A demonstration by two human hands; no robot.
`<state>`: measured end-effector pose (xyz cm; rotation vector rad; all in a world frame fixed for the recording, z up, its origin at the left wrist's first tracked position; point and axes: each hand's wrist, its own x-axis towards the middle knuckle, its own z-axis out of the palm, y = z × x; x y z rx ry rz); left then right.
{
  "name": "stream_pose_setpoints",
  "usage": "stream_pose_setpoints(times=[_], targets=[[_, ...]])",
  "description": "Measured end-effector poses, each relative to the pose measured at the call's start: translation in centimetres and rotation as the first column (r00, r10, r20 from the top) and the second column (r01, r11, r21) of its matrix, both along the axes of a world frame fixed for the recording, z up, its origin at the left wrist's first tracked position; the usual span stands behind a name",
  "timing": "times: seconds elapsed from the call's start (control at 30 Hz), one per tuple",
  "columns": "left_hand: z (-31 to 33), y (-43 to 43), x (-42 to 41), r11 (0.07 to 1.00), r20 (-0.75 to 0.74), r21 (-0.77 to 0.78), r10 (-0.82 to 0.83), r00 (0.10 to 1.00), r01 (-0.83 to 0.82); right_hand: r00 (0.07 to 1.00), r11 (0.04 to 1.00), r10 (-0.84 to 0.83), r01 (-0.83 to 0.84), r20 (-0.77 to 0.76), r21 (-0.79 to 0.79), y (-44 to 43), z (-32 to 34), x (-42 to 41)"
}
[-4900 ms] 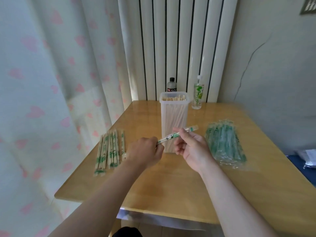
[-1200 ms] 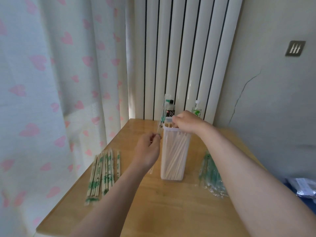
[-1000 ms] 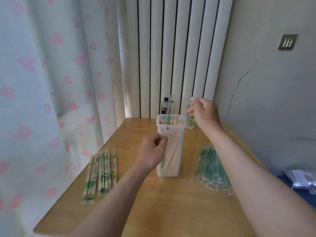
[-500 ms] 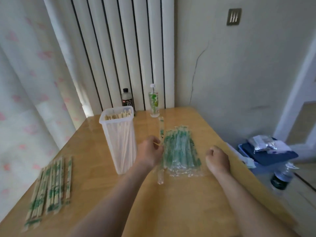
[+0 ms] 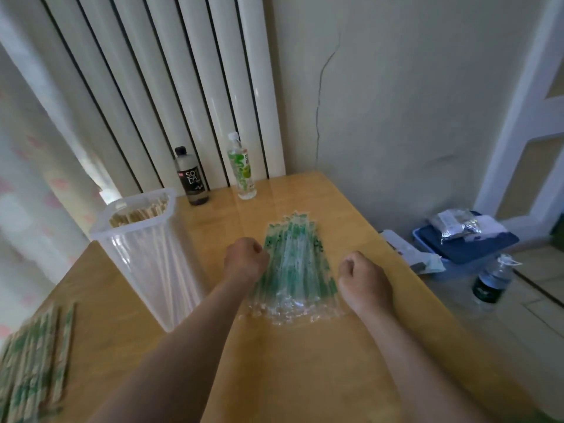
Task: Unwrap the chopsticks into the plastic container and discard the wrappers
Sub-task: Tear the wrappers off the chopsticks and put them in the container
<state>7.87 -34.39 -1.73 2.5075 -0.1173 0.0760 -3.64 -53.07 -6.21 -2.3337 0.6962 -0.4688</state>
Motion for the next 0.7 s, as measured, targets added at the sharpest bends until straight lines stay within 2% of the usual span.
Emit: stream_pose_setpoints(times=[0.43, 0.7], targets=[[0.1, 0.6, -0.5, 0.998, -0.081, -0.070, -0.008, 0.997, 0.003, 0.998, 0.998, -0.009, 0.006, 0.056, 0.057, -0.1, -0.3, -0.2], [1.4, 2.2, -3.4, 0.990, -0.025, -0.033, -0.139, 0.990, 0.138, 1.000, 0.994, 0.016, -0.016, 0.005, 0.107, 0.4, 0.8, -1.0]])
